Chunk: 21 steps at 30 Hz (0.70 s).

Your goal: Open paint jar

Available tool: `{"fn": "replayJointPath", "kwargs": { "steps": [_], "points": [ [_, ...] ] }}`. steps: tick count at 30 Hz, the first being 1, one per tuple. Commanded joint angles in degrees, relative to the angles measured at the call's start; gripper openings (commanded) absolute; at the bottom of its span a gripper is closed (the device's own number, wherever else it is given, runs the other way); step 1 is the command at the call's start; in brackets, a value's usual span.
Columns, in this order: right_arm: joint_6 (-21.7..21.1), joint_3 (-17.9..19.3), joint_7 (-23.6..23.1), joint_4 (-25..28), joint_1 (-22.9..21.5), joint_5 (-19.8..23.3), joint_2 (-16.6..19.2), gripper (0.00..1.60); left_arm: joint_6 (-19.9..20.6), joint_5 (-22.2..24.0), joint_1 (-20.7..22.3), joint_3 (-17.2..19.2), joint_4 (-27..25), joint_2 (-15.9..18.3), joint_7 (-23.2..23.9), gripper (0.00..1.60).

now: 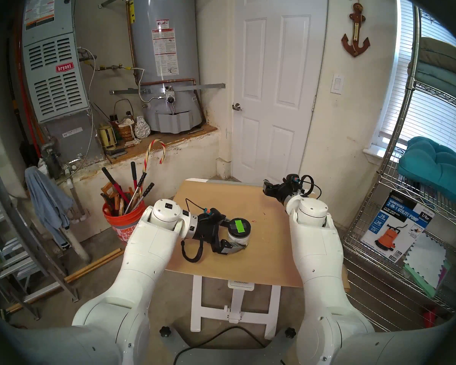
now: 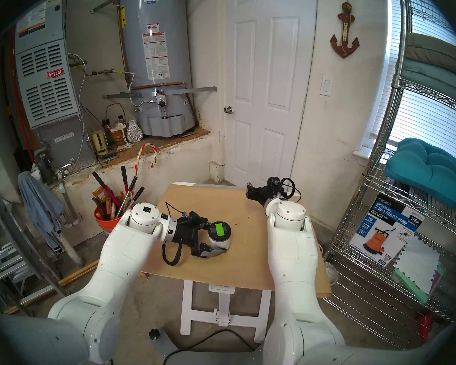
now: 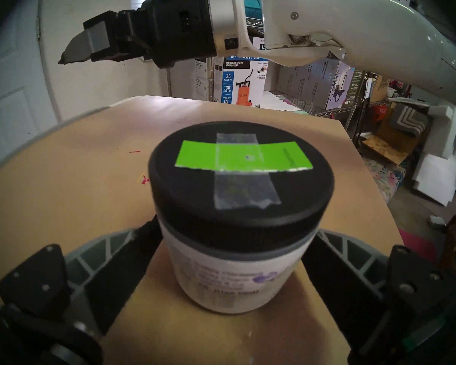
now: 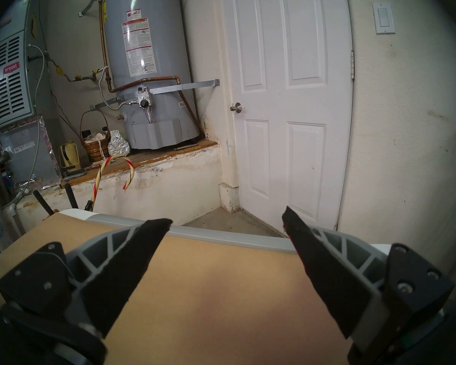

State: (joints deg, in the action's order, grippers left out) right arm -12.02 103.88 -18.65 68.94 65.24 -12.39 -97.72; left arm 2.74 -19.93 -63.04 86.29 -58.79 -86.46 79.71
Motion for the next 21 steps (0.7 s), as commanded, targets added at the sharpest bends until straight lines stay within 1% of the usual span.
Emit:
{"fn": "replayJointPath", "kwargs": {
  "steps": [1, 10, 11, 12, 13, 14, 16, 17, 18, 19, 20, 21],
  "points": [
    [0.2, -0.2, 0.0, 1.2, -1.0, 0.0, 0.0, 1.60, -0.5, 0.3, 2.9, -0.1, 0.6, -0.4, 0.3, 1.60],
    [0.2, -0.2, 0.0, 1.2, -1.0, 0.0, 0.0, 1.60, -1.2, 0.2, 4.2, -0.8, 3.3, -0.5, 0.0, 1.60],
    [0.2, -0.2, 0.0, 1.2, -1.0, 0.0, 0.0, 1.60, -1.4, 0.2, 4.5, -0.9, 3.7, -0.5, -0.1, 1.49],
    [0.2, -0.2, 0.0, 1.2, -1.0, 0.0, 0.0, 1.60, -1.4, 0.2, 4.5, -0.9, 3.7, -0.5, -0.1, 1.49],
    [0.2, -0.2, 0.0, 1.2, -1.0, 0.0, 0.0, 1.60, -1.5, 0.3, 4.6, -0.8, 3.9, -0.5, -0.2, 1.29],
    [0.2, -0.2, 0.0, 1.2, -1.0, 0.0, 0.0, 1.60, -1.7, 0.3, 4.8, -0.8, 4.2, -0.5, -0.2, 1.17],
    [0.2, -0.2, 0.0, 1.2, -1.0, 0.0, 0.0, 1.60, -1.7, 0.3, 4.9, -0.8, 4.3, -0.5, -0.2, 1.18],
    [0.2, -0.2, 0.0, 1.2, -1.0, 0.0, 0.0, 1.60, -1.7, 0.3, 5.0, -0.8, 4.4, -0.5, -0.3, 1.15],
    [0.2, -0.2, 0.0, 1.2, -1.0, 0.0, 0.0, 1.60, -1.7, 0.3, 5.1, -0.8, 4.5, -0.5, -0.2, 1.07],
    [0.2, -0.2, 0.0, 1.2, -1.0, 0.0, 0.0, 1.60, -1.7, 0.3, 5.2, -0.8, 4.6, -0.6, -0.2, 0.81],
    [0.2, -0.2, 0.0, 1.2, -1.0, 0.0, 0.0, 1.60, -1.7, 0.2, 5.2, -0.8, 4.7, -0.5, -0.2, 0.65],
    [0.2, -0.2, 0.0, 1.2, -1.0, 0.0, 0.0, 1.60, -1.8, 0.1, 5.5, -0.8, 5.0, -0.5, -0.2, 0.63]
  ]
}}
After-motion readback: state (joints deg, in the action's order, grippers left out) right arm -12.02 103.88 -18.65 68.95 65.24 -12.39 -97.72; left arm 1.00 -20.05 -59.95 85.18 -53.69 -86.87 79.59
